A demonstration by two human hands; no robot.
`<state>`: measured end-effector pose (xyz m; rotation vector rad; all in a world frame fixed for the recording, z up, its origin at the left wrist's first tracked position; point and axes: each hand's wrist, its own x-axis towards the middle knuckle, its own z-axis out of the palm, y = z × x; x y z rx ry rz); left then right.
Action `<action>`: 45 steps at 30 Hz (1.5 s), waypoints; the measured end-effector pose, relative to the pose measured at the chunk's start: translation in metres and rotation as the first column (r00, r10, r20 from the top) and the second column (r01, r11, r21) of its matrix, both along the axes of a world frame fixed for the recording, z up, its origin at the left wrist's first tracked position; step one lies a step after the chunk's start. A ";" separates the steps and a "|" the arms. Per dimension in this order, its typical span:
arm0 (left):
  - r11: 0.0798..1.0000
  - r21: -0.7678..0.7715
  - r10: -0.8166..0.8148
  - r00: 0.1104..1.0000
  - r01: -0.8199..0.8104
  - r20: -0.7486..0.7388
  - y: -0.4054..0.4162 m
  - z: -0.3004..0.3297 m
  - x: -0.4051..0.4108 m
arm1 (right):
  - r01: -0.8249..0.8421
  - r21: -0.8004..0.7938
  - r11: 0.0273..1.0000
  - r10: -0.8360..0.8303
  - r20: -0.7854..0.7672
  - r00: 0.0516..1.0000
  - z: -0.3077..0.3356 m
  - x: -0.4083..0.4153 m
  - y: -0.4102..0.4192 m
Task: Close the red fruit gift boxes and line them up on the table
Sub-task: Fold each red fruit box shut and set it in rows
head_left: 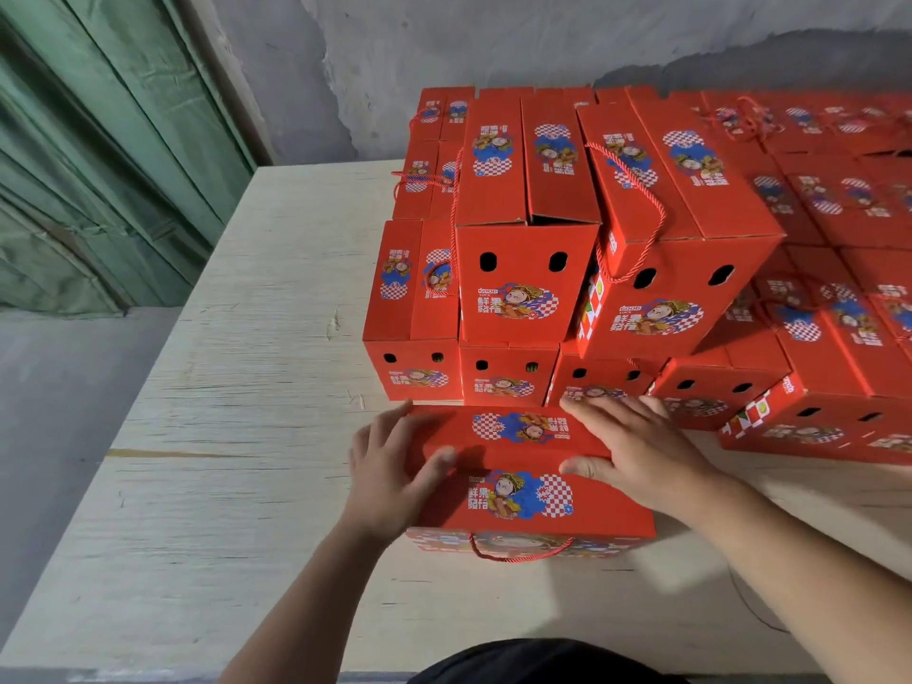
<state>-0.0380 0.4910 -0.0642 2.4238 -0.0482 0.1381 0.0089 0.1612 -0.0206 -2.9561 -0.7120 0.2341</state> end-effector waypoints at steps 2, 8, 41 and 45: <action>0.960 0.279 -0.046 0.994 0.018 0.094 0.004 0.008 0.019 | -0.052 -0.030 0.998 0.054 0.070 0.996 0.002 0.001 0.001; 0.778 0.508 -0.478 0.873 0.371 0.095 -0.016 0.023 0.050 | -0.055 -0.193 0.980 0.067 0.057 0.996 0.006 -0.006 0.011; 0.388 -0.356 0.609 0.526 -0.850 -0.593 -0.051 0.010 -0.086 | 0.401 0.128 0.907 -0.310 -0.441 0.842 0.001 0.060 0.068; 0.174 -0.475 -0.096 0.466 -0.863 -0.880 -0.058 0.014 -0.097 | 0.380 0.464 0.800 -0.126 -0.489 0.863 0.002 0.055 0.085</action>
